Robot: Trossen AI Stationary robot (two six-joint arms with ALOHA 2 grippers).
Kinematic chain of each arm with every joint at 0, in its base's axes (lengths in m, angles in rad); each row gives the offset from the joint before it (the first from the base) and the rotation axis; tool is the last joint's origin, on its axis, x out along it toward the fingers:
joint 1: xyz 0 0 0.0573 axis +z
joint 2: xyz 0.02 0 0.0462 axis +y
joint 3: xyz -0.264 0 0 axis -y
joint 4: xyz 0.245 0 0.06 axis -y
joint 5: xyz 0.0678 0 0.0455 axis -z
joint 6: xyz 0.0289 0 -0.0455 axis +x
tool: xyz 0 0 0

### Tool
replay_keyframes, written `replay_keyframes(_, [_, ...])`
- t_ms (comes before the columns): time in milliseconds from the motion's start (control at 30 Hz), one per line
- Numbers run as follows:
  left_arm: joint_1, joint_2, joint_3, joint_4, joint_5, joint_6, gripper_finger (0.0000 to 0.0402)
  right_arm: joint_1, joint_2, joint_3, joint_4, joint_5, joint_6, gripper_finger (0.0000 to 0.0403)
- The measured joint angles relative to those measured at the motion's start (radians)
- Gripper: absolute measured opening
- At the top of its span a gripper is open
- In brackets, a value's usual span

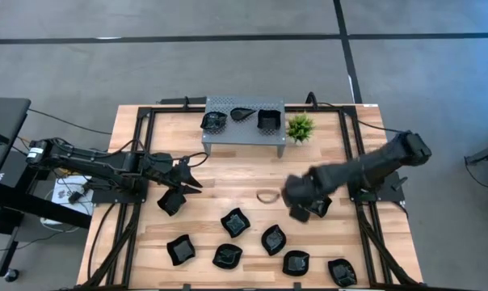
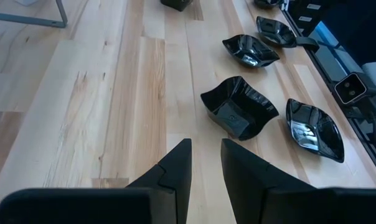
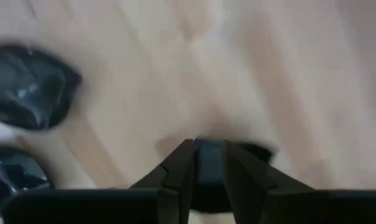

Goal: Pick & Place Mini shaped plates
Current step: Stack the distorted square plate on top of the distorted square plate on the shelf

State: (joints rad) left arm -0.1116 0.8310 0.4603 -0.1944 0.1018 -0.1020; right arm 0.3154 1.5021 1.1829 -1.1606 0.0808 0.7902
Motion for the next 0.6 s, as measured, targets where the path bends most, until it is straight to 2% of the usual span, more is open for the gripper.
replay_keyframes(133, [0.0, 0.0, 0.0, 0.001, 0.0, 0.0, 0.0088, 0.072, 0.0, -0.105, 0.047, -0.032, 0.156, 0.0076])
replay_keyframes(300, [0.0, 0.0, 0.0, 0.001, 0.0, 0.001, 0.0088, 0.083, 0.0, -0.191, 0.117, -0.083, 0.293, 0.0076])
replay_keyframes(600, [0.0, 0.0, 0.0, 0.009, 0.0, 0.001, 0.0088, 0.085, 0.004, -0.259, 0.279, -0.107, 0.361, 0.0076])
